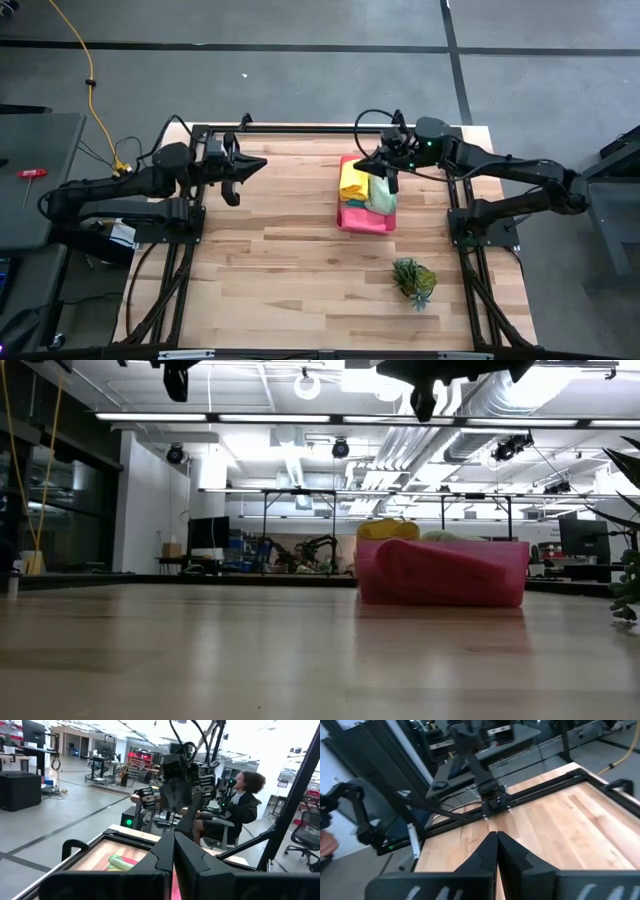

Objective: Fold microfiber towels
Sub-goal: Return to Home position

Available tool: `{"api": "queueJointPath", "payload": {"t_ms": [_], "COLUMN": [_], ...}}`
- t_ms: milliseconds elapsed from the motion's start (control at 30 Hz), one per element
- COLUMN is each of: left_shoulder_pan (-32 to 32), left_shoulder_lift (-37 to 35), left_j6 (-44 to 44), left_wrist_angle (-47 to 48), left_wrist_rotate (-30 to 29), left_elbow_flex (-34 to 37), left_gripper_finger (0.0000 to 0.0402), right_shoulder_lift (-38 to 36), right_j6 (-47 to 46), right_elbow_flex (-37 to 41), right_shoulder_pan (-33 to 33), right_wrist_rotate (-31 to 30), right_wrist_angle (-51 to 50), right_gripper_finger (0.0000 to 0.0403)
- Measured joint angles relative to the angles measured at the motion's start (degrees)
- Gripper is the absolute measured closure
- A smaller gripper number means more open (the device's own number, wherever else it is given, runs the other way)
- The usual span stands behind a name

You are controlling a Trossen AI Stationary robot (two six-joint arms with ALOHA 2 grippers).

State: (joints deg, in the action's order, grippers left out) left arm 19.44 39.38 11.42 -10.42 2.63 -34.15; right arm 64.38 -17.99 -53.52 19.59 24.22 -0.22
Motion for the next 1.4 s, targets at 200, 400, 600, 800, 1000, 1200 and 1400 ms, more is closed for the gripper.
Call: {"api": "queueJointPath", "payload": {"t_ms": [200,400,600,800,1000,1200,1400], "left_shoulder_pan": [-0.06,-2.10,-4.69,-5.03,-6.48,-9.17,-12.52], "left_shoulder_lift": [-3.60,-9.85,-20.59,-31.98,-39.19,-38.15,-38.23], "left_j6": [1.54,6.45,7.51,12.04,13.46,11.65,9.60], "left_wrist_angle": [-0.45,-4.62,-4.87,-3.95,-5.90,-1.44,4.49], "left_wrist_rotate": [-0.25,-0.48,-0.69,-1.25,-2.08,-6.26,-11.97], "left_elbow_flex": [3.16,11.63,19.51,26.34,33.27,33.56,33.49], "left_gripper_finger": [0.0401,0.0402,0.0401,0.0401,0.0401,0.0402,0.0402], "right_shoulder_lift": [0.00,0.02,0.02,0.02,0.02,-1.00,-4.16], "right_j6": [0.02,0.02,-4.44,-10.15,-14.53,-14.01,-10.22], "right_elbow_flex": [0.00,0.00,0.00,0.00,0.00,0.00,0.02], "right_shoulder_pan": [-2.63,-3.93,-3.85,-3.47,-3.51,-3.51,-3.36], "right_wrist_rotate": [0.47,1.52,1.51,0.20,-0.18,-0.12,-0.15], "right_wrist_angle": [0.85,3.74,5.17,5.18,5.15,4.72,-0.56], "right_gripper_finger": [0.0403,0.0403,0.0403,0.0403,0.0403,0.0403,0.0403]}}
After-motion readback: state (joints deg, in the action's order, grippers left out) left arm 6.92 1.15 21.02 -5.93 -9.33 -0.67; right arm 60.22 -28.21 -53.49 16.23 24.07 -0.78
